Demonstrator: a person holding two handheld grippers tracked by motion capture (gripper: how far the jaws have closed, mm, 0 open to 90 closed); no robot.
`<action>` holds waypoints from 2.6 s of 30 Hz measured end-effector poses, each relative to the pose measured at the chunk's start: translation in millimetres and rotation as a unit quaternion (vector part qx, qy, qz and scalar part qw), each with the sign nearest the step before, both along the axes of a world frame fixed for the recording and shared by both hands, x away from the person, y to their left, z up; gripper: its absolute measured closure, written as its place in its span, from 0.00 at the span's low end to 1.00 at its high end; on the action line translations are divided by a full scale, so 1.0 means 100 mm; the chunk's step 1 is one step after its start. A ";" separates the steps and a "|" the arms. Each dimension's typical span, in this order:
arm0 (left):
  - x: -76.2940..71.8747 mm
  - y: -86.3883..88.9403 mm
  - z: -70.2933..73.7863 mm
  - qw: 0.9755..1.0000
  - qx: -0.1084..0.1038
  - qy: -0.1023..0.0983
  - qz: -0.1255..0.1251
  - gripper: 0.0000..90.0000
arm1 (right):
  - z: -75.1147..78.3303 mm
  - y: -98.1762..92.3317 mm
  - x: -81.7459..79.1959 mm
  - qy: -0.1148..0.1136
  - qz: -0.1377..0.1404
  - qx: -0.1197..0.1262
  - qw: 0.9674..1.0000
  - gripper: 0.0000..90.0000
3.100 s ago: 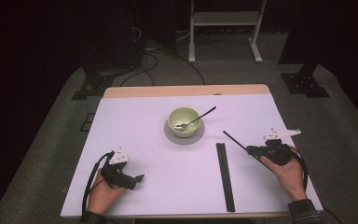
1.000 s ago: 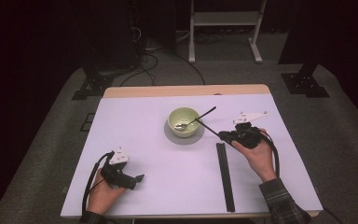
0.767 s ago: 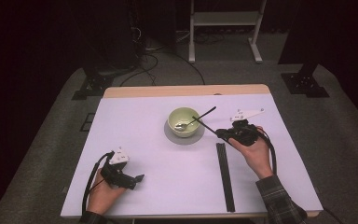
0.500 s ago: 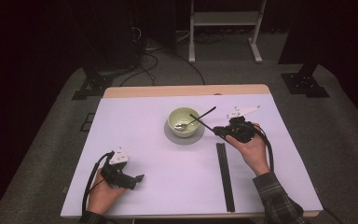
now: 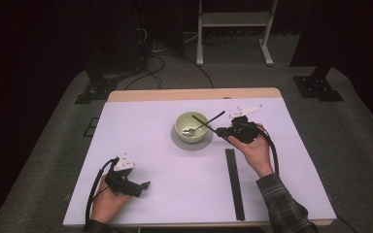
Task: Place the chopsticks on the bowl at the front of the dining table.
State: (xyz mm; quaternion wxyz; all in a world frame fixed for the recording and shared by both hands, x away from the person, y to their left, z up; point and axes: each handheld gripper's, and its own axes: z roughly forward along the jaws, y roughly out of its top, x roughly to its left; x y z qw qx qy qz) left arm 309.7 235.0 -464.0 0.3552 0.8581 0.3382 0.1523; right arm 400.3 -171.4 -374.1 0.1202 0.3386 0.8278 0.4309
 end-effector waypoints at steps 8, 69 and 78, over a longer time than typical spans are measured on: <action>0.00 0.00 0.00 1.000 0.000 0.000 0.000 0.00 | 0.02 0.13 0.08 0.003 0.002 0.003 1.000 0.95; 0.00 0.00 0.00 1.000 0.000 0.001 0.000 0.00 | -0.16 1.09 0.71 0.035 0.009 -0.017 0.999 0.95; 0.00 0.00 0.00 1.000 0.000 0.001 0.000 0.00 | -0.16 1.10 0.71 0.035 0.012 -0.016 0.999 0.87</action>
